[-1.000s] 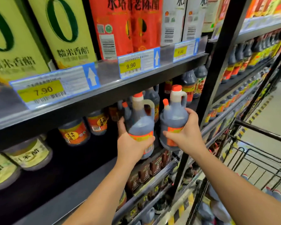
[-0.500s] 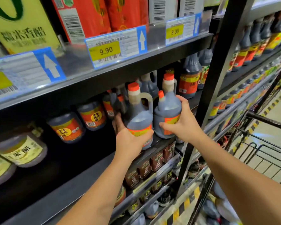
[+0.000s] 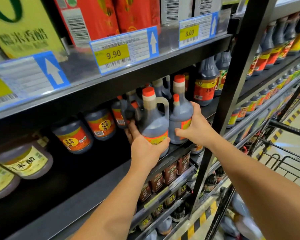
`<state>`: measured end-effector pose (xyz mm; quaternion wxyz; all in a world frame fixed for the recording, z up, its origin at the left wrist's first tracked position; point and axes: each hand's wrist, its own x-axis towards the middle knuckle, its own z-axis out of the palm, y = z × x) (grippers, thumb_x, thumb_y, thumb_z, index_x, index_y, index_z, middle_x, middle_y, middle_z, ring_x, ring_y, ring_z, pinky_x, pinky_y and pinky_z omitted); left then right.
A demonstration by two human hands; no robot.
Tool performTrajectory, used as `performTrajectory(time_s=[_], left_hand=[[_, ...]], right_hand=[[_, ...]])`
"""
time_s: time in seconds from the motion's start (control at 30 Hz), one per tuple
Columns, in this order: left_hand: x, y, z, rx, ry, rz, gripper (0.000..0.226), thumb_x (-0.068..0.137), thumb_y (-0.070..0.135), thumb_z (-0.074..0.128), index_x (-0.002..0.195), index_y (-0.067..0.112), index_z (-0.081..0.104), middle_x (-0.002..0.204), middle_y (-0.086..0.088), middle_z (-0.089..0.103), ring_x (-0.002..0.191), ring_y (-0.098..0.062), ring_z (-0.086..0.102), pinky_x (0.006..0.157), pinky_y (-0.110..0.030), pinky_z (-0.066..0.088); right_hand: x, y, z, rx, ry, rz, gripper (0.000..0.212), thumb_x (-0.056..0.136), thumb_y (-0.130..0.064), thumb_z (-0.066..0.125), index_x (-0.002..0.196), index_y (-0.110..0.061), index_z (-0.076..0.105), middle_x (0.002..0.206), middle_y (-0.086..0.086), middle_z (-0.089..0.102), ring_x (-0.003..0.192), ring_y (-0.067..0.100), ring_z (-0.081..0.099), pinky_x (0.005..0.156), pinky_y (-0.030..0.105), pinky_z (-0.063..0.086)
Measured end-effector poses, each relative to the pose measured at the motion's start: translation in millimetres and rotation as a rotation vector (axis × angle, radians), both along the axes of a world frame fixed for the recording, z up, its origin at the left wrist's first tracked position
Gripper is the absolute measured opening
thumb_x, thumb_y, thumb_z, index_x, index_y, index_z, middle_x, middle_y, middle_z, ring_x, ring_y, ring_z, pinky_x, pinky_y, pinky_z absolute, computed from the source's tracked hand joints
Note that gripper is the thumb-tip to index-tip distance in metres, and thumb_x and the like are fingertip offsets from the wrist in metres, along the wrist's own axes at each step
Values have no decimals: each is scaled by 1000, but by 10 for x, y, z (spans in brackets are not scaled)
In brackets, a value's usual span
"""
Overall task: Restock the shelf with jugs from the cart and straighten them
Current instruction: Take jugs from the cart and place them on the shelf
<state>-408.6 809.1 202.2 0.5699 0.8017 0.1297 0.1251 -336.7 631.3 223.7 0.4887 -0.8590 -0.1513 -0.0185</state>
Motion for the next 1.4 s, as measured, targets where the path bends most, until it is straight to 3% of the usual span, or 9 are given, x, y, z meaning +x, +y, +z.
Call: performTrajectory(time_s=[0.2,0.3,0.4,0.53,0.63,0.77,1.03,1.27,1.4], left_hand=[[-46,-2,51,66,-17,7,130,50,51,81,148,37,-3,151,-13,39,138,-28,42,102,-47,47],[-111,10,94,139,-47,11,125,49,51,88,140,49,1,152,-9,35,128,-26,52,96,-48,51],[-237,59,29,216,-88,41,125,48,49,93,142,44,10,147,-7,30,126,-28,51,94,-45,52],[-499,84,-110,239,-165,34,112,59,51,89,142,41,15,121,12,27,125,-23,43,87,-34,45],[-687,36,-132,246,-215,34,94,65,50,84,135,35,24,117,8,31,112,-19,46,81,-40,51],[-904,-145,-182,230,-285,-85,83,70,41,84,132,28,31,113,10,31,101,-12,43,80,-34,48],[-1013,-784,-432,201,-171,-431,77,72,55,72,134,22,39,116,9,39,109,-13,47,88,-28,43],[-977,-1682,-814,260,17,-674,77,75,48,79,135,17,42,125,-2,48,116,-22,52,94,-42,48],[-881,-2193,-1052,326,117,-764,74,76,46,79,132,15,43,117,1,46,115,-22,51,86,-29,40]], right_hand=[[9,21,-23,23,67,-23,91,72,-17,75,140,-29,15,108,-11,54,97,10,60,72,28,54],[-82,34,-78,22,102,-48,99,76,-14,74,148,-20,7,116,-7,53,101,10,59,72,21,50],[-293,6,-111,60,122,-116,102,80,-19,75,153,-19,3,144,6,41,116,15,53,91,31,47],[-698,-90,-73,75,76,-180,92,85,-20,71,153,-18,10,151,5,34,136,18,37,105,40,40],[-1014,-233,-40,39,35,-247,83,88,-22,68,152,-22,15,142,-1,41,126,14,42,94,29,40],[-1401,-493,-45,-1,28,-329,73,86,-26,68,145,-28,25,125,-8,48,115,13,49,93,34,43],[-2197,-1292,-358,-161,70,-629,68,83,-29,68,142,-19,35,124,-2,52,111,15,53,91,34,46],[-2664,-2114,-781,-188,222,-858,49,82,-15,71,124,-8,47,103,5,56,92,20,60,77,23,45],[-2760,-2625,-1048,-218,285,-941,44,79,-15,74,117,-5,52,105,8,61,88,21,58,74,27,43]])
